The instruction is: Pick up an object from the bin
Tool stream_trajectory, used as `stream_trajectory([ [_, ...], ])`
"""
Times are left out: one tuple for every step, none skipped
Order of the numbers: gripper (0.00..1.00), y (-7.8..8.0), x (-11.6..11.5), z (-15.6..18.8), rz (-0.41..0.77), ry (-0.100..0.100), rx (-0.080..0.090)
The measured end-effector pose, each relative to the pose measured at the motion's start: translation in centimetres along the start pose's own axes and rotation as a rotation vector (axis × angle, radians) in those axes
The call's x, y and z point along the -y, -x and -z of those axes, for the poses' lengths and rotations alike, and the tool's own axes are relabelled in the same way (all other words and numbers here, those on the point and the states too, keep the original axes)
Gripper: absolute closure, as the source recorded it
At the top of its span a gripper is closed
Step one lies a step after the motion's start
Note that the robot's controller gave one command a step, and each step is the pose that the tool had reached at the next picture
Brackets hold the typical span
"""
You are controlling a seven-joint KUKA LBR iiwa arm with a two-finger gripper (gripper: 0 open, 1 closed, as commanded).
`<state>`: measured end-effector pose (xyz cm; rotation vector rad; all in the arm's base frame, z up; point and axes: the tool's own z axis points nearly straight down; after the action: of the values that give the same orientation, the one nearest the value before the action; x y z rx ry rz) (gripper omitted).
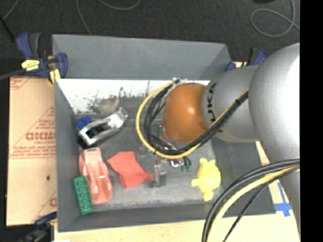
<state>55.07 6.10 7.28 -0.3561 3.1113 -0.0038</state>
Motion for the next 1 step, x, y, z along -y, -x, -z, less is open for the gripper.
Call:
stream_trajectory([
  [0.0,-0.13,-3.04,-0.11,-0.159,0.001,-0.002],
])
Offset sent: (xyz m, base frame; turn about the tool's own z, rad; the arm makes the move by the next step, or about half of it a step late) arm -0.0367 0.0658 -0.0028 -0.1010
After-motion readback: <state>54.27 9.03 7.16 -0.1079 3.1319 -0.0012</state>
